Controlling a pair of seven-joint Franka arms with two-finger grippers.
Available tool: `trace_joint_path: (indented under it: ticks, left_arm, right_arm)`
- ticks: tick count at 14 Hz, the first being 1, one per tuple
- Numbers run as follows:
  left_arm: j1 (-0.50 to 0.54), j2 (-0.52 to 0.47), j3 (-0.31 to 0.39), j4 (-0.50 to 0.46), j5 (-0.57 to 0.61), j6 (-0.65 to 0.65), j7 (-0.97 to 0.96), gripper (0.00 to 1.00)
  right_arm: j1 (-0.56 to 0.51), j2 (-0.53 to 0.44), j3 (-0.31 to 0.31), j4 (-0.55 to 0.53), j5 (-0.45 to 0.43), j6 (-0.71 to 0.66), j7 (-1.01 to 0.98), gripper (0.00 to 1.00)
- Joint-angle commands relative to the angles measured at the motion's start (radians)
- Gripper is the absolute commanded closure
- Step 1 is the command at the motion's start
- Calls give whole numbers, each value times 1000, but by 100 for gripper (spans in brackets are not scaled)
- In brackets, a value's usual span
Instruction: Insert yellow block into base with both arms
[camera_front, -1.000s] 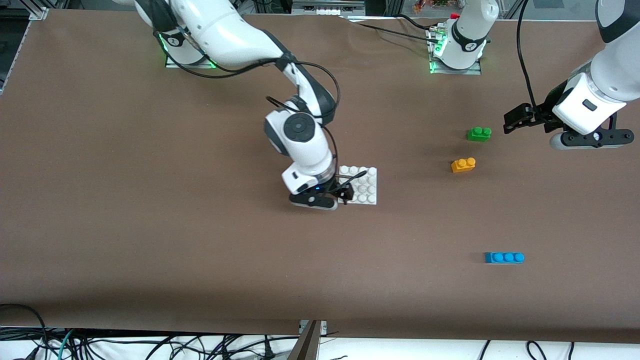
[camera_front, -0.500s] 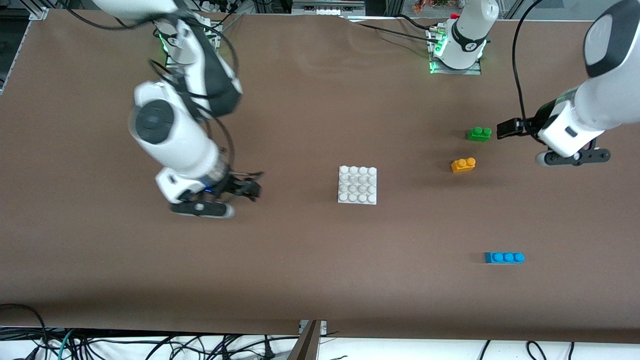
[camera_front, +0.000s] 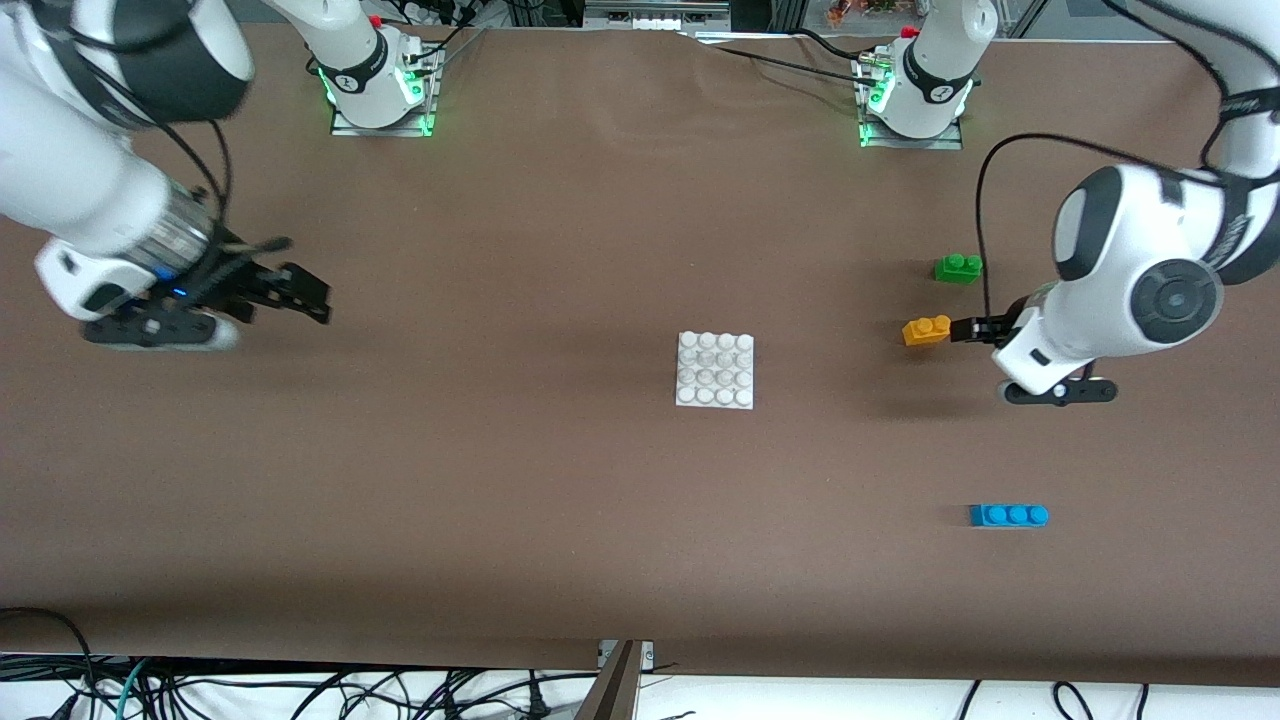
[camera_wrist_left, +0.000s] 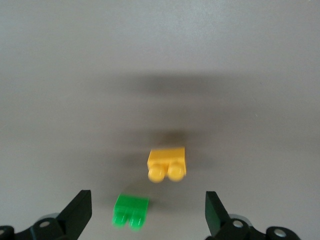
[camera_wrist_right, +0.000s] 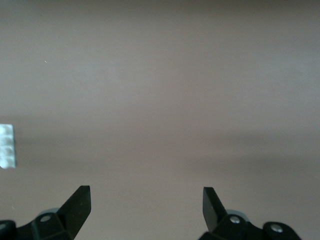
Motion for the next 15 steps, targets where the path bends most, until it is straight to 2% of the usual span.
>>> trace_joint_path:
  ticks: [1, 3, 7, 13, 15]
  left_arm:
    - [10, -33, -2, -226, 19, 282, 1, 0]
    - [9, -19, -2, -299, 19, 398, -45, 0]
    - [7, 8, -2, -352, 19, 469, -56, 0]
    - [1, 30, -2, -396, 21, 503, -122, 0]
    - [3, 31, -2, -400, 22, 515, -122, 0]
  right_arm:
    - [-9, -31, -6, 46, -22, -112, -15, 1]
    - [-9, -31, -21, 59, -38, -131, -25, 1]
    - [-9, -30, -28, 44, -65, -162, -12, 1]
    - [-9, -40, -54, 42, -65, -195, -17, 1]
    - [-4, -36, -51, 60, -110, -196, -23, 1]
